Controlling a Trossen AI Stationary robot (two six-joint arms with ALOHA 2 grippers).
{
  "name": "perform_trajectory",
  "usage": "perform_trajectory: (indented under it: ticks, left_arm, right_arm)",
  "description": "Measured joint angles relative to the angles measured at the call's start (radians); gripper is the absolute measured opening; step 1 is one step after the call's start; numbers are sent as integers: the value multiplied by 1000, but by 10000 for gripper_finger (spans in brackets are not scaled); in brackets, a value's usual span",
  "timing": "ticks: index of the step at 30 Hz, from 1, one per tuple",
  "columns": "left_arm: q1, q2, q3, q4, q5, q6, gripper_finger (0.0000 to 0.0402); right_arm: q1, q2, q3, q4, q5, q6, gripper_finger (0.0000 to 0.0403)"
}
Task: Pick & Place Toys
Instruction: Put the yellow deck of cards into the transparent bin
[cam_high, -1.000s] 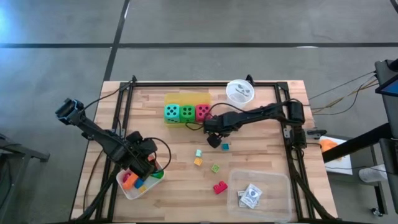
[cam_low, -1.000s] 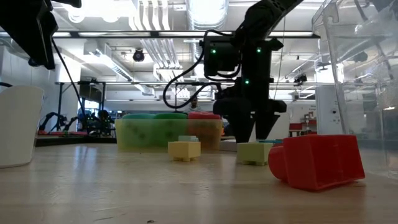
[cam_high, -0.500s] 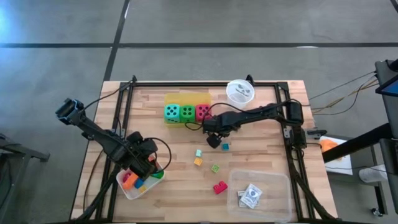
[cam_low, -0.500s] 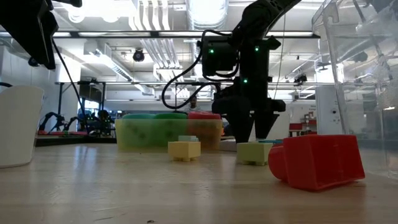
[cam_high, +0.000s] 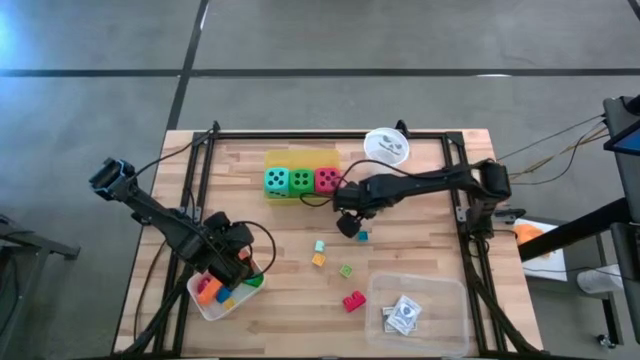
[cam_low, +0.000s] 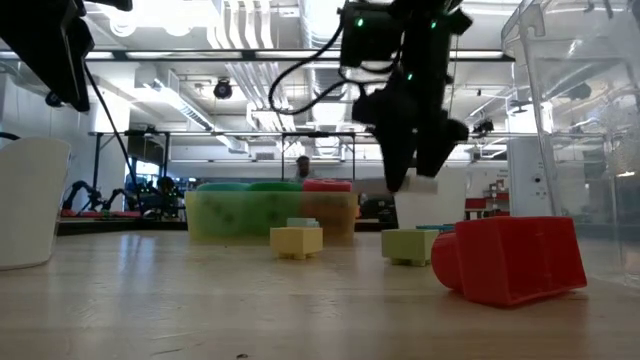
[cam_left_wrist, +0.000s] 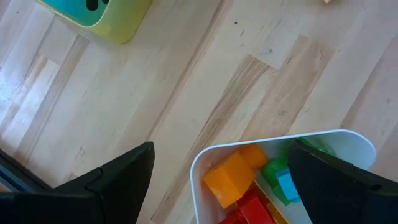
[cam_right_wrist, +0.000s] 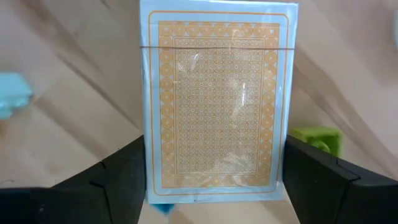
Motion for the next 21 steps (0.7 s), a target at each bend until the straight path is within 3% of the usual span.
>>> perform_trajectory:
  ticks: [10,21]
  left_arm:
    - [0,0,0,7,1,0,353]
    - [0,0,0,20,2,2,353]
  right_arm:
    - [43,-121,145,-317,-25,35,295]
    - [90,-201,370,-519,-38,88,295]
